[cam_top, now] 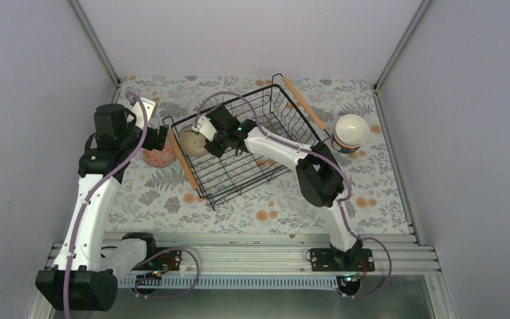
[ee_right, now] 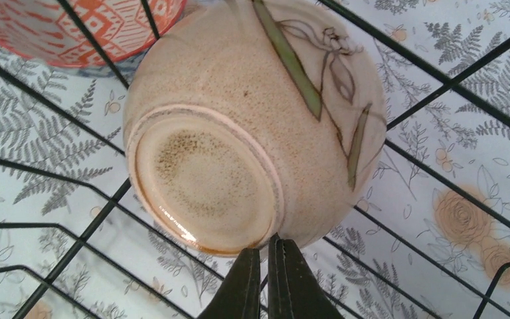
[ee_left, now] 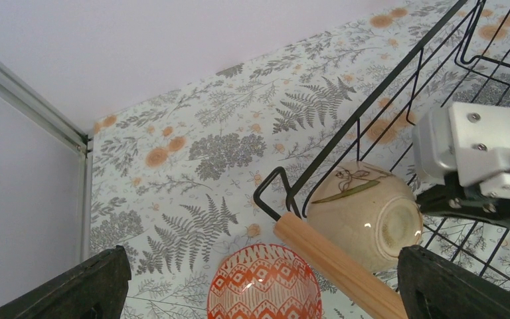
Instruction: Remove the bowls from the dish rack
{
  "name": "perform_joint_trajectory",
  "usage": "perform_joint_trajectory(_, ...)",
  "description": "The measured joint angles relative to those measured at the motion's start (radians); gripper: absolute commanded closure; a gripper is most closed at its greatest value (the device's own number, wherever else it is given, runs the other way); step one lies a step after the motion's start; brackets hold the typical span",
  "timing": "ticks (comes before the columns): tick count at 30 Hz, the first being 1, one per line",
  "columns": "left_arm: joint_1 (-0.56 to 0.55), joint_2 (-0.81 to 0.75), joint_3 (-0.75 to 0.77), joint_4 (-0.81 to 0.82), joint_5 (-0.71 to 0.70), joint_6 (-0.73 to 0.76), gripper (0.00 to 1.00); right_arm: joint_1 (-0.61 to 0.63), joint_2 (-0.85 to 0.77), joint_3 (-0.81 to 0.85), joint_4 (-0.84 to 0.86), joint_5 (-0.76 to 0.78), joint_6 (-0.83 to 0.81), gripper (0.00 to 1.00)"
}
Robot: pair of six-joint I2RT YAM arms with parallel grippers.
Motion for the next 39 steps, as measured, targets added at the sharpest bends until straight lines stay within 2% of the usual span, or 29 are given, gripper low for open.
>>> perform_joint_trajectory(12,0.010,-0.008,0.000,0.000,0.009,0.000,0.00,0.029,-0.080,-0.047,-0.054,0.035,0.004,0.96)
perform_joint_trajectory(20,0.016,-0.008,0.000,-0.001,0.018,0.000,0.00,0.028,-0.118,-0.082,-0.062,0.002,0.000,0.96)
perform_joint_trajectory(32,0.025,-0.008,0.000,-0.005,0.030,0.000,0.00,0.037,0.025,0.068,-0.084,-0.067,-0.022,0.96)
perform_joint_trajectory(39,0.031,-0.008,0.000,-0.005,0.035,0.000,0.00,0.043,0.058,0.071,-0.095,-0.071,-0.040,0.96)
